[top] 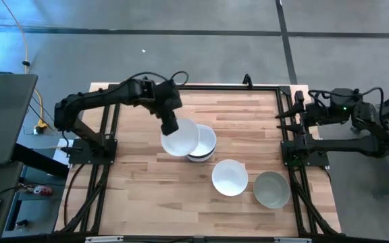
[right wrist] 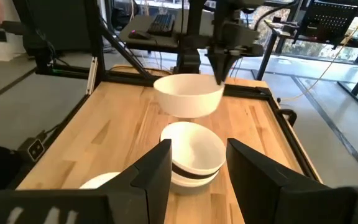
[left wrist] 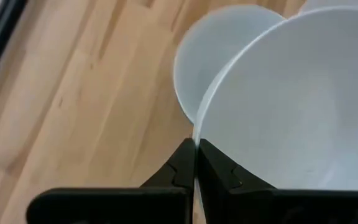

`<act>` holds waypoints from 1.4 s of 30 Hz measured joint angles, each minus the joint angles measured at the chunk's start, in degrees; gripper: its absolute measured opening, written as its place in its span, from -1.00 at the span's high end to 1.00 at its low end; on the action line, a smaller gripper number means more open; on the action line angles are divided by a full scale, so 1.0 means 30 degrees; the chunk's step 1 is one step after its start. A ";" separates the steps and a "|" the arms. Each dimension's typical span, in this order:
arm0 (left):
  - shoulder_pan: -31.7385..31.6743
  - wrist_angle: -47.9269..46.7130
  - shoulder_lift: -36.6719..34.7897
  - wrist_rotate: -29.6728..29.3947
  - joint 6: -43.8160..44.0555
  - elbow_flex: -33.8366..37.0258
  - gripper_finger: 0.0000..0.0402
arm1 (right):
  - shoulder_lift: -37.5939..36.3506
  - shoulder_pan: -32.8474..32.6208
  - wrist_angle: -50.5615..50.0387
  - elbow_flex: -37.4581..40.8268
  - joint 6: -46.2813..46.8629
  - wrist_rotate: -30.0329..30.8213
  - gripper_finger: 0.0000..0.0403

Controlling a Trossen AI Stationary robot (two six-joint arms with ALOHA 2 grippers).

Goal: Nest bowls inside each other
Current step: Stack the white bowl on top of the white bowl

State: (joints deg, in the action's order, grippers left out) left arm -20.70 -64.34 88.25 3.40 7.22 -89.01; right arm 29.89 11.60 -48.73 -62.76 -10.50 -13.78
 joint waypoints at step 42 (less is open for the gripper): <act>0.0062 -0.0478 0.9137 0.0444 -0.2002 -0.5575 1.00 | -0.0015 0.0000 -0.1841 0.0000 0.0998 -0.0029 0.28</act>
State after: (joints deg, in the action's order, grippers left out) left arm -20.51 -65.78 115.66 4.73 1.22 -105.73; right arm 29.85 11.60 -54.25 -62.76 -7.51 -13.87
